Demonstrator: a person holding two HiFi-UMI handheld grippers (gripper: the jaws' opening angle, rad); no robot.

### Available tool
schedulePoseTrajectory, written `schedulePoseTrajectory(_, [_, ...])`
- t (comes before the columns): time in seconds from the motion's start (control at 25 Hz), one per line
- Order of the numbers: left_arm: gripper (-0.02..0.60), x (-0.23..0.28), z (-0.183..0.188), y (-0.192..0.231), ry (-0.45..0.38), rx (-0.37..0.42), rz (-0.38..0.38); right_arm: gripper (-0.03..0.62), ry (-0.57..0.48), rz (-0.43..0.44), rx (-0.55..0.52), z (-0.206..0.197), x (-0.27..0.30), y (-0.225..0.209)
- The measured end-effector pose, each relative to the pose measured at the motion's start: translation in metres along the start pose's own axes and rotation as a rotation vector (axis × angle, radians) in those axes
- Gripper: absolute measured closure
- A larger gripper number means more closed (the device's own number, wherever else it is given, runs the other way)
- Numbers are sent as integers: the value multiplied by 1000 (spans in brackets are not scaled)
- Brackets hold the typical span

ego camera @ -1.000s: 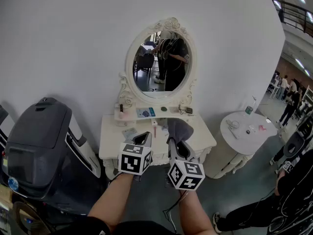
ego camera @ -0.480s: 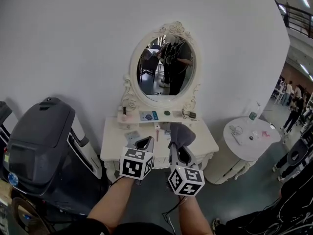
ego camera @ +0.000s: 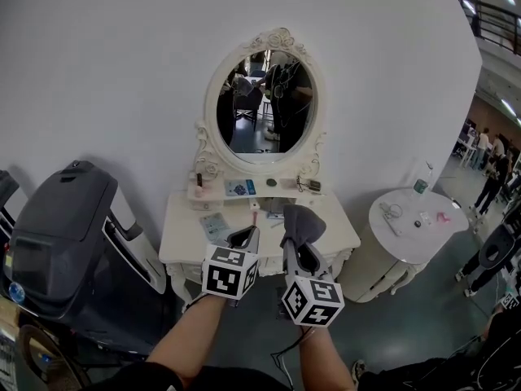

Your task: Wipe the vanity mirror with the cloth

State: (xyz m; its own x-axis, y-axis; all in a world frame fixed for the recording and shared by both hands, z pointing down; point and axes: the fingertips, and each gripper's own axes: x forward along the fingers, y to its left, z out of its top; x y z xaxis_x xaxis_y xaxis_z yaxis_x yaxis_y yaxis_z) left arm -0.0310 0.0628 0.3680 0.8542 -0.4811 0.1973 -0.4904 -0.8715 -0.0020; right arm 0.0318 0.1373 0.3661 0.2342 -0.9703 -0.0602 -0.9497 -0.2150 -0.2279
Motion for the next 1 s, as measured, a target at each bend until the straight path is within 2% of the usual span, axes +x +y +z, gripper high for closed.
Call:
schedulePoseTrajectory(0.2, [577, 13, -7, -14, 10, 6, 6, 513, 12, 11, 9, -3, 0, -16])
schedulePoseTrajectory(0.48, [577, 37, -2, -3, -6, -15, 13, 511, 21, 0, 4, -7, 13, -40])
schedulePoseTrajectory(1.0, [577, 129, 16, 42, -27, -46, -18, 511, 28, -19, -64, -2, 102, -77])
